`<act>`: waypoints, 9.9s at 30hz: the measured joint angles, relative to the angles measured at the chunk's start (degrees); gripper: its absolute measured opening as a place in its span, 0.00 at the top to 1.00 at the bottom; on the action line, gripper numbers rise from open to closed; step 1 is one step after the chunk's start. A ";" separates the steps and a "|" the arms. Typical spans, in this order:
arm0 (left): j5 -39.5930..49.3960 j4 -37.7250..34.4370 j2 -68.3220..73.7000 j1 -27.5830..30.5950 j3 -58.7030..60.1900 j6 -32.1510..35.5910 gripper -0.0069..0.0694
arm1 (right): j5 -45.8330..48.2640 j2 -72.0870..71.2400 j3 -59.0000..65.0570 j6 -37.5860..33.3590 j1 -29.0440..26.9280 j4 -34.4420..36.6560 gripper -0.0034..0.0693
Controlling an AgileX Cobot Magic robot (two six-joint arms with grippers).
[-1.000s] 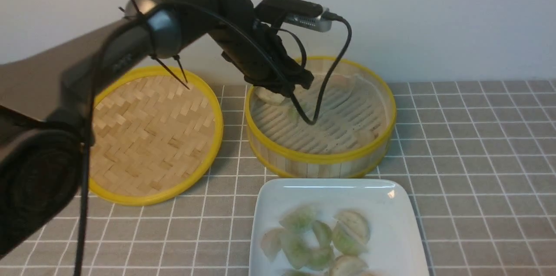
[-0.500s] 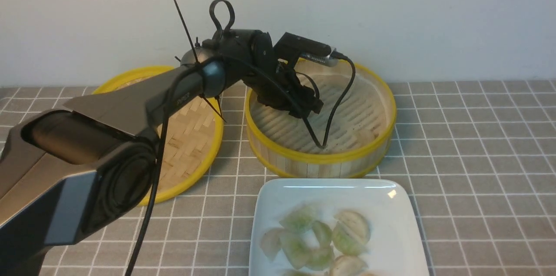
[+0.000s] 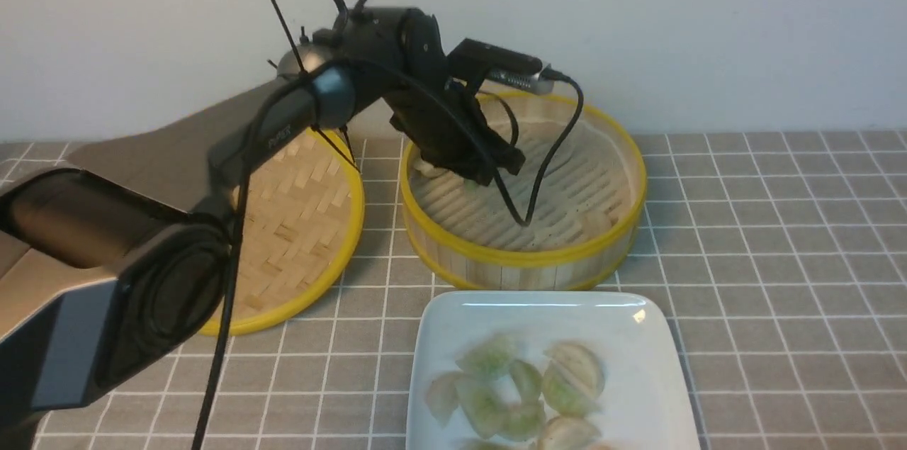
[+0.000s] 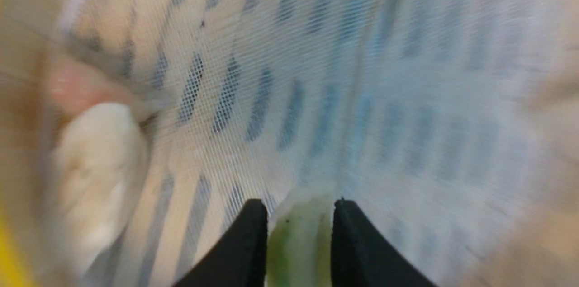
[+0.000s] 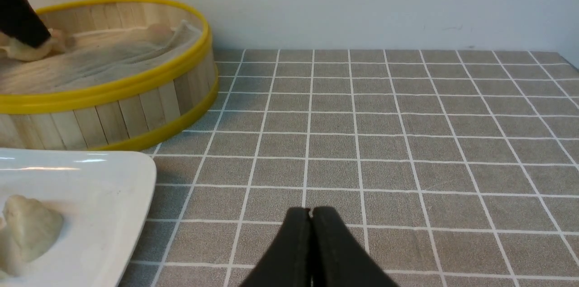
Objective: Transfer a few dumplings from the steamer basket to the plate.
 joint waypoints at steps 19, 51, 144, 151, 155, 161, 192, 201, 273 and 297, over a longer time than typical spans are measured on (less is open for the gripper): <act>15.85 -6.26 -19.42 -8.24 15.49 0.60 0.70 | 0.00 0.00 0.00 0.00 0.00 -0.05 0.97; 6.35 11.11 -1.43 -4.49 -7.34 -8.24 0.23 | 0.00 0.00 0.00 0.00 0.00 -0.05 0.97; 15.74 -5.95 -0.76 -21.14 3.78 4.40 0.46 | 0.00 0.00 0.00 0.80 0.00 -0.06 0.97; 15.66 -6.71 -1.26 -21.08 3.53 1.89 0.19 | 0.00 0.00 0.00 0.80 0.00 -0.06 0.97; 15.65 -3.00 -5.31 -20.14 2.97 -2.37 0.50 | 0.00 0.00 0.00 0.80 0.00 -0.06 0.97; 15.70 2.48 -19.63 -15.54 5.03 -6.56 0.89 | 0.00 0.00 0.00 0.80 0.00 -0.06 0.97; -20.00 3.19 -98.80 -12.13 70.37 -7.49 0.92 | 0.00 0.00 0.00 0.85 0.00 -0.06 0.97; -26.66 11.08 -109.41 -6.57 83.70 -9.26 0.92 | 0.00 0.00 0.00 0.85 0.00 -0.06 0.97; -32.92 12.68 -133.68 18.73 124.26 -8.88 0.92 | 0.00 0.00 0.00 0.85 0.00 -0.06 0.97; -32.92 12.68 -133.68 18.73 124.26 -8.88 0.92 | 0.00 0.00 0.00 0.85 0.00 -0.06 0.97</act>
